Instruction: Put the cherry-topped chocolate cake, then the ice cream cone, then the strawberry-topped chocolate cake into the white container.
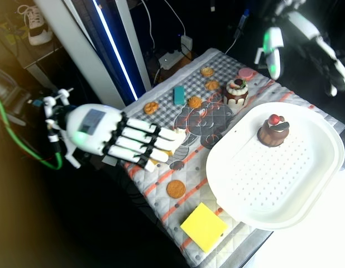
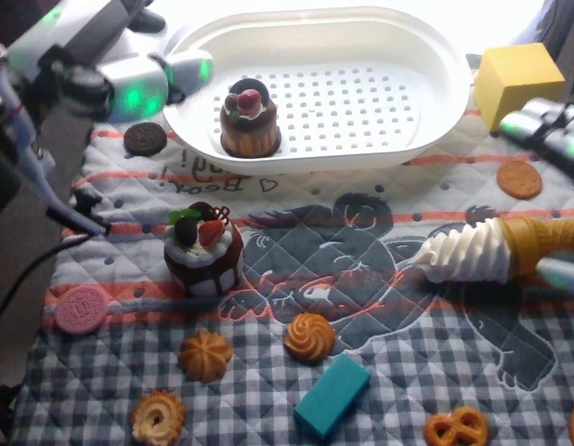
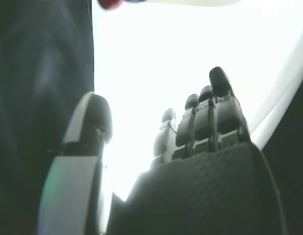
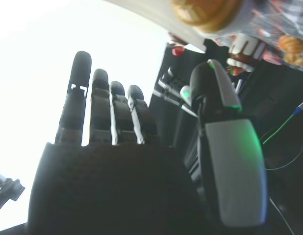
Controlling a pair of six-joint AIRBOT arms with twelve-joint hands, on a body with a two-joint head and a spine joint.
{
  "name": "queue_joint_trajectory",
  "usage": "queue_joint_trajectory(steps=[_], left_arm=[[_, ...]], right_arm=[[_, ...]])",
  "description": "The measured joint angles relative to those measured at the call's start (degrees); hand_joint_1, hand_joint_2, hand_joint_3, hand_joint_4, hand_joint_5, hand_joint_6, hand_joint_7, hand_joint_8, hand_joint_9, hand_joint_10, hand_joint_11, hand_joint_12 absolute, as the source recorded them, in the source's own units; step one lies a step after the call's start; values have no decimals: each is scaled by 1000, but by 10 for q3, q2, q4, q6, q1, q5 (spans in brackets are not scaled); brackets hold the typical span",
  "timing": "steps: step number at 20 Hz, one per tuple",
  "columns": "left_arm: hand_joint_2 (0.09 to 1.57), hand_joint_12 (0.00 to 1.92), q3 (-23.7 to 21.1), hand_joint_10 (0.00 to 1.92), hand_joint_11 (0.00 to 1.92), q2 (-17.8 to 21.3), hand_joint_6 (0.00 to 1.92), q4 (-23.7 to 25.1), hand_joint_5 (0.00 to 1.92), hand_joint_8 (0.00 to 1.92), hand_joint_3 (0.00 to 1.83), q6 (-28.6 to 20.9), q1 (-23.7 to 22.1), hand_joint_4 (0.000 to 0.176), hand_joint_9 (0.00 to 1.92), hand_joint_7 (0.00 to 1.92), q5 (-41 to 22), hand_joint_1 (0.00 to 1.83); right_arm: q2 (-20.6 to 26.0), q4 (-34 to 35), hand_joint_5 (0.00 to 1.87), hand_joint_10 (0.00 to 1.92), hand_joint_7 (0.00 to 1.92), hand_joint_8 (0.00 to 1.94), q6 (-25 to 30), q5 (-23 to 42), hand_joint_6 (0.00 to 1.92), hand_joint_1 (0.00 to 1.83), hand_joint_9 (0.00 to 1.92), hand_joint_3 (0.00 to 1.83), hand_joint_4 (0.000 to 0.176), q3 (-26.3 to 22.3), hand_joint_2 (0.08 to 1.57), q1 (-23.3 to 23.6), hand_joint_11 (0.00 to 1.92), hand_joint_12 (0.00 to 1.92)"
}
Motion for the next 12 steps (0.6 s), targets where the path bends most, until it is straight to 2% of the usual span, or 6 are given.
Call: queue_joint_trajectory(steps=[3,7,8,10,11,12], left_arm=[[1296,1273,-36,51,0,24,13,3,65,8,7,-16,42,165,116,42,-54,889],[1297,1122,-52,41,0,35,16,7,93,4,3,-16,58,170,98,62,-113,834],[1304,981,-54,29,0,35,11,8,104,2,2,-16,63,155,87,66,-119,836],[1316,1039,-56,31,0,35,6,9,108,2,2,-17,69,152,108,77,-118,826],[1313,1131,-56,35,0,35,5,6,108,1,0,-17,69,152,120,76,-117,825],[1313,1131,-56,35,0,35,5,4,108,1,0,-17,72,152,120,76,-118,825]], right_arm=[[-24,7,0,465,55,9,8,-30,0,777,0,2,0,19,1217,0,0,1598],[-54,7,0,522,66,15,25,-56,0,769,0,1,0,41,1218,1,0,1440],[-64,6,11,604,50,7,26,-73,4,801,0,3,0,49,1233,7,0,1537],[-72,5,195,911,243,84,26,-83,102,896,40,4,0,58,1248,15,0,1709],[-79,5,214,1052,325,275,26,-88,375,917,117,3,0,64,1267,22,46,1794],[-85,5,214,1052,325,275,26,-93,375,917,117,3,0,70,1267,29,46,1794]])
